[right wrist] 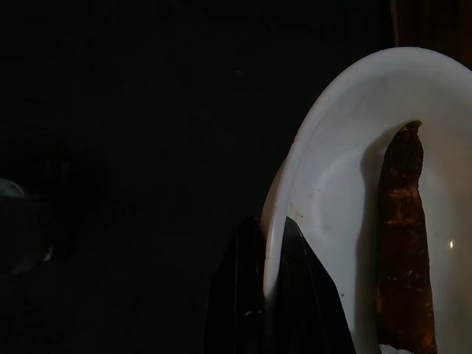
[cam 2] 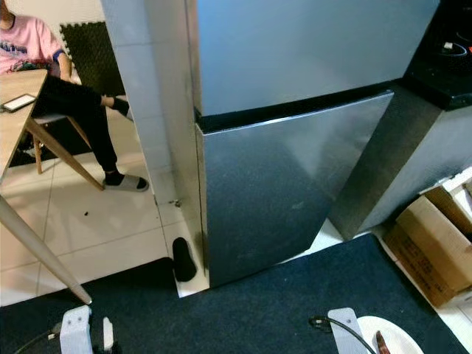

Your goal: Restocking fridge

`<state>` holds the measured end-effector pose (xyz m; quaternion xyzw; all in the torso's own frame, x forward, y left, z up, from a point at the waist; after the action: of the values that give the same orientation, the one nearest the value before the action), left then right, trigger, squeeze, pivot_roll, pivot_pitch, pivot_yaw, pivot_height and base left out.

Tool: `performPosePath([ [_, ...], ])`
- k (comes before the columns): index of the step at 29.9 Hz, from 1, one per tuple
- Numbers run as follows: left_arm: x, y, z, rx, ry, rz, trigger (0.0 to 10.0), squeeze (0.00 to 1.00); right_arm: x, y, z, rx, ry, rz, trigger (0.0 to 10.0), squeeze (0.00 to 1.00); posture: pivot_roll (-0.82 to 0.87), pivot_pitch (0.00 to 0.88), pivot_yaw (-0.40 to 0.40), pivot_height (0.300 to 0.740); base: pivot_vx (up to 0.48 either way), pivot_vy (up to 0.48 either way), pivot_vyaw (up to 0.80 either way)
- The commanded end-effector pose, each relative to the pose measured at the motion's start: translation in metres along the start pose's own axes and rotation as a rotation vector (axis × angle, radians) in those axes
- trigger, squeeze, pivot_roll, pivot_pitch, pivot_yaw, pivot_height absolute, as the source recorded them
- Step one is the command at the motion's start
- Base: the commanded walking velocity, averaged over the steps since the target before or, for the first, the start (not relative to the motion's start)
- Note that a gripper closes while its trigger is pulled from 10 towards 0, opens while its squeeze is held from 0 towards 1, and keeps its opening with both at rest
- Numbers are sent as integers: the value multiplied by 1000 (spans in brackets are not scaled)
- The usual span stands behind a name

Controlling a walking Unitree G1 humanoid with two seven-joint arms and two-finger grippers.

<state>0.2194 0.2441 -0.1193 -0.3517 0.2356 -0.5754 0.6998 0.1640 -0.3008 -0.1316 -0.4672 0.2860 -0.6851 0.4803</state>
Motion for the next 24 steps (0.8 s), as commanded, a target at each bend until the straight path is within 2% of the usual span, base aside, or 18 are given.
performPosePath([
  [1,-11,0,24,77,-24,18,10000,0,1,0,0,0,7,-7,10000,0,-23,0,12,740,0,0,0],
  [2,-10,2,44,140,-84,-5,10000,0,1,0,-1,-7,1,-10,10000,0,-21,0,12,740,0,0,0],
  [3,-10,2,44,140,-84,-5,10000,0,1,0,-1,-7,1,-10,10000,0,-21,0,12,740,0,0,0],
  [4,-9,2,57,182,-127,-23,10000,0,1,0,-2,-12,-3,-12,10000,0,-21,0,12,740,0,0,0],
  [6,5,-1,108,340,-199,-158,10000,0,0,0,-6,-26,-4,-8,10000,0,-20,0,10,740,0,0,-800],
  [7,10,-4,126,397,-207,-208,10000,0,-1,-1,-8,-31,-5,-7,10000,0,-20,0,10,740,0,0,-800],
  [8,10,-4,126,397,-207,-208,10000,0,-1,-1,-8,-31,-5,-7,10000,0,-20,0,10,740,0,0,-800],
  [9,16,-12,163,501,-191,-283,10000,0,-2,-1,-10,-34,-10,-5,10000,0,-20,0,10,740,0,0,-800],
  [10,22,-18,186,563,-168,-331,10000,0,-1,-1,-10,-35,-10,-6,10000,0,-20,0,10,740,0,0,-800],
  [11,26,-23,201,604,-150,-364,10000,0,-1,-1,-10,-35,-11,-6,10000,0,-20,0,10,740,0,0,-800],
  [12,26,-23,201,604,-150,-364,10000,0,-1,-1,-10,-35,-11,-6,10000,0,-20,0,10,740,0,0,-800],
  [14,44,-37,235,696,-76,-467,10000,0,0,-1,-11,-32,-6,-9,10000,0,-25,0,11,740,0,0,0],
  [16,52,-43,246,728,-46,-506,10000,0,0,-1,-11,-31,-7,-10,10000,0,-25,0,11,740,0,0,0],
  [17,62,-51,261,770,11,-542,10000,0,0,-1,-11,-28,-9,-9,10000,0,-28,0,12,740,0,0,0],
  [19,93,-81,301,891,154,-690,10000,0,1,-1,-12,-29,-14,-8,10000,0,-32,0,16,740,0,0,0],
  [21,106,-95,314,930,218,-771,10000,0,1,-1,-14,-32,-13,-8,10000,0,-34,0,15,740,0,0,0],
  [22,106,-95,314,930,218,-771,10000,0,1,-1,-14,-32,-13,-8,10000,0,-34,0,15,740,0,0,0],
  [24,121,-110,323,951,326,-856,10000,0,1,-1,-17,-37,-15,-8,10000,0,-42,0,27,740,0,0,0],
])
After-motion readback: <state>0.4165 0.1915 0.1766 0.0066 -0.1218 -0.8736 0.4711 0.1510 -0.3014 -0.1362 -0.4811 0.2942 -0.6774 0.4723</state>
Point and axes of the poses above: a point about 5 cm out from each wrist's last joint towards the gripper, its own y axis pointing out of the wrist towards the gripper, its own z axis along the axis of the wrist's last joint, x = y × z, the point moved 6 cm from there along y, pointing out of the wrist towards the gripper, and after that the axes turned 7 degrees about y, right-handed, at the moved point
